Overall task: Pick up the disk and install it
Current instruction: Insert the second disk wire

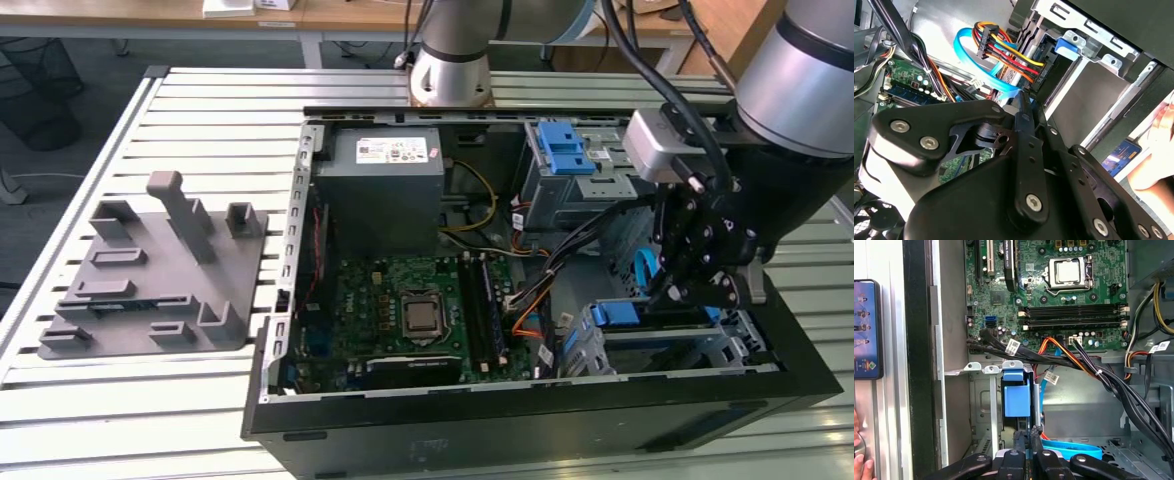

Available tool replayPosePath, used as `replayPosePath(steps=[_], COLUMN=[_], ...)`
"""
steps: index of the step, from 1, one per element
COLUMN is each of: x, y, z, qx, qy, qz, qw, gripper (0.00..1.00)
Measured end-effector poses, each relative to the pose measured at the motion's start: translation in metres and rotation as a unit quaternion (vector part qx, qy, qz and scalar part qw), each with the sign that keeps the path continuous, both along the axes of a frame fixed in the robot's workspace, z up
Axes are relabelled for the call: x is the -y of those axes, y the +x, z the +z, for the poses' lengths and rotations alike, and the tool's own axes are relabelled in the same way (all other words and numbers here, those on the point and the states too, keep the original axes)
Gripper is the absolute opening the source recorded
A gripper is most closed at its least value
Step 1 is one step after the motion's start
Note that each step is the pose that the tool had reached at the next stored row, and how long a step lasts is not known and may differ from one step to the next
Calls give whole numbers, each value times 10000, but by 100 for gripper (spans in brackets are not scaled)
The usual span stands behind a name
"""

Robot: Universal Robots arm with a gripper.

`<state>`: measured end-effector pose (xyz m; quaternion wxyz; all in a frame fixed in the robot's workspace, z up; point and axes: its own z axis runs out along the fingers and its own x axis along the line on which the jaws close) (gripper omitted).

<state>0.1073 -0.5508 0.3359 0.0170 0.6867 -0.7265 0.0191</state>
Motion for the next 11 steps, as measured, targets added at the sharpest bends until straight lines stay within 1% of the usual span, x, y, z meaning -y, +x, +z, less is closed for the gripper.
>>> replayPosePath(steps=[11], x=[1], y=[0], z=[-1], qx=[0], qy=[1], qz=[0], qw=[10000], gripper=[16])
